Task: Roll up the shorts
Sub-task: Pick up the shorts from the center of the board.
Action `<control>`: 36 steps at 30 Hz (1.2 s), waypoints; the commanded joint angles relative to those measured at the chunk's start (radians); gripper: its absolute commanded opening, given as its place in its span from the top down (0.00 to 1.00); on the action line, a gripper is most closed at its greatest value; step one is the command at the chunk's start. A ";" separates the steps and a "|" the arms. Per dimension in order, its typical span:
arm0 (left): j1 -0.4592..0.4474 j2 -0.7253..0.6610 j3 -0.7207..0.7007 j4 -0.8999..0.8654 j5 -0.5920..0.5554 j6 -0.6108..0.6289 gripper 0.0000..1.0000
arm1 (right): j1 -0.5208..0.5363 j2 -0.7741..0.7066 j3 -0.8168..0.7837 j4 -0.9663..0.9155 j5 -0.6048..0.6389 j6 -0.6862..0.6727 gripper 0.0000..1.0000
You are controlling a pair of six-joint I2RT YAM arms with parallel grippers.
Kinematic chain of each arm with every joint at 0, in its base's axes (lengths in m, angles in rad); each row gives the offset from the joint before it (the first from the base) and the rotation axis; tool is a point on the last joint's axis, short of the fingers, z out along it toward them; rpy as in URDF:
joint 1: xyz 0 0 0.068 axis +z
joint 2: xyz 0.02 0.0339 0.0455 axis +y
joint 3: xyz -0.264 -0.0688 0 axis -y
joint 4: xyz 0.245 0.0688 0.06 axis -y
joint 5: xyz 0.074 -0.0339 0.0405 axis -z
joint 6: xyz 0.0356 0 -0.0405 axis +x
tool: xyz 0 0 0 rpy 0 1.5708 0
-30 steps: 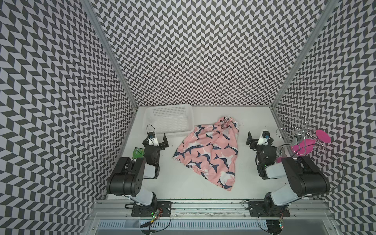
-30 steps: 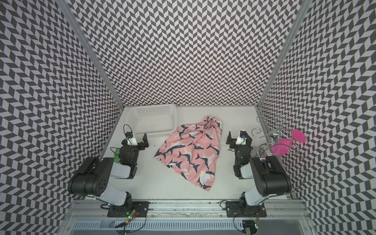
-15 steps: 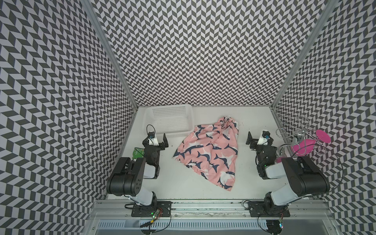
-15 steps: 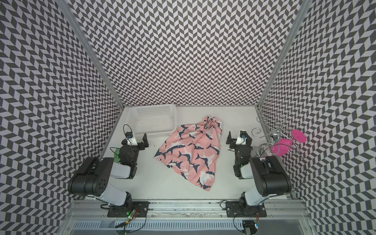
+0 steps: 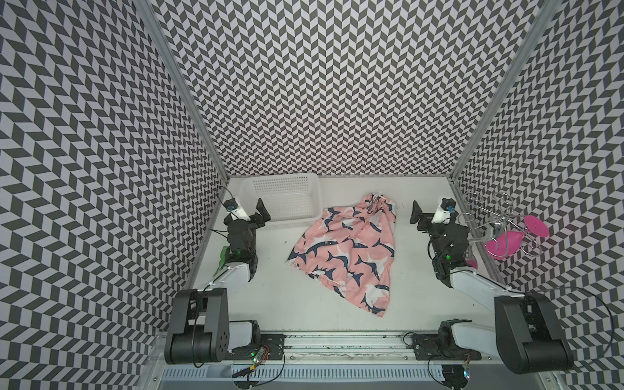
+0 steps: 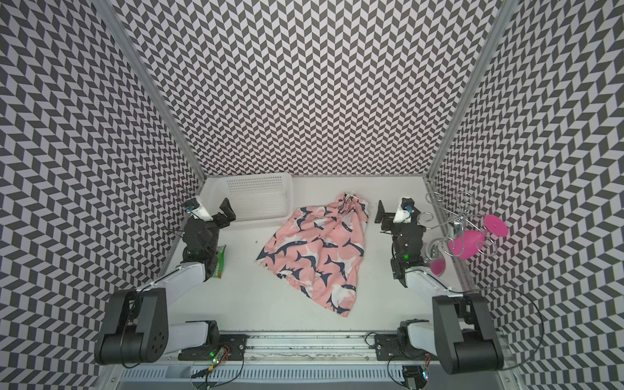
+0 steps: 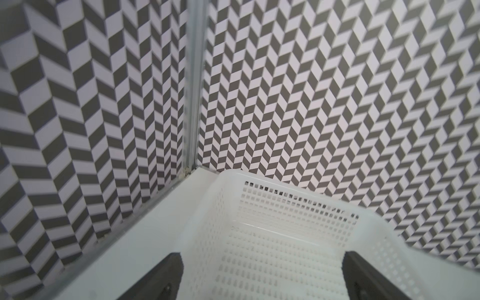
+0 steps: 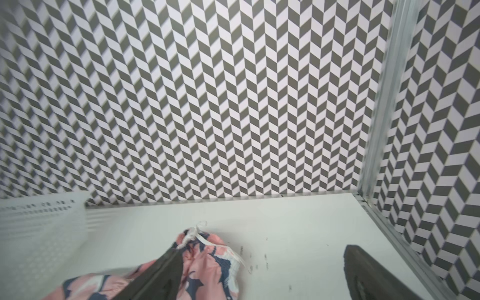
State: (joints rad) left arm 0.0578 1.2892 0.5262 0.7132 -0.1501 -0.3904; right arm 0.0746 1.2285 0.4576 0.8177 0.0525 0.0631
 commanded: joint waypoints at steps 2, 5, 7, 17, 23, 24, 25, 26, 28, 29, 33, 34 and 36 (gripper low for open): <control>0.083 -0.024 0.056 -0.168 0.259 -0.355 0.00 | -0.001 -0.088 0.073 -0.239 -0.020 0.296 0.00; 0.054 -0.059 0.100 -0.276 0.310 -0.361 0.05 | -0.035 -0.090 0.109 -0.296 -0.074 0.430 0.00; -0.001 -0.095 0.124 -0.359 0.322 -0.333 0.13 | -0.038 -0.075 0.124 -0.287 -0.293 0.411 0.08; -0.498 -0.257 -0.012 -0.576 0.170 -0.271 0.25 | 0.042 0.117 0.345 -0.705 -0.399 0.339 0.28; -0.681 -0.233 -0.080 -0.629 0.032 -0.307 0.24 | 0.123 0.255 0.415 -0.712 -0.415 0.336 0.31; -0.692 -0.232 -0.085 -0.649 -0.017 -0.323 0.23 | 0.146 0.297 0.447 -0.729 -0.415 0.336 0.31; -0.692 -0.233 -0.097 -0.656 -0.050 -0.340 0.22 | 0.168 0.338 0.484 -0.753 -0.409 0.337 0.30; -0.690 -0.234 -0.107 -0.656 -0.075 -0.354 0.22 | 0.188 0.377 0.520 -0.774 -0.407 0.337 0.31; -0.687 -0.229 -0.116 -0.651 -0.108 -0.362 0.20 | 0.218 0.443 0.573 -0.793 -0.399 0.351 0.31; -0.685 -0.221 -0.115 -0.647 -0.113 -0.364 0.21 | 0.228 0.468 0.591 -0.792 -0.398 0.363 0.31; -0.658 -0.149 -0.112 -0.617 -0.086 -0.365 0.27 | 0.236 0.546 0.648 -0.795 -0.393 0.416 0.32; -0.650 -0.128 -0.111 -0.612 -0.069 -0.369 0.27 | 0.235 0.561 0.665 -0.804 -0.394 0.423 0.31; -0.644 -0.090 -0.103 -0.641 -0.077 -0.398 0.27 | 0.235 0.590 0.694 -0.821 -0.387 0.436 0.31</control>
State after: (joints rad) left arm -0.5983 1.1625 0.4168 0.0853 -0.2089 -0.7567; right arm 0.3130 1.7878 1.1088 0.0055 -0.3447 0.4641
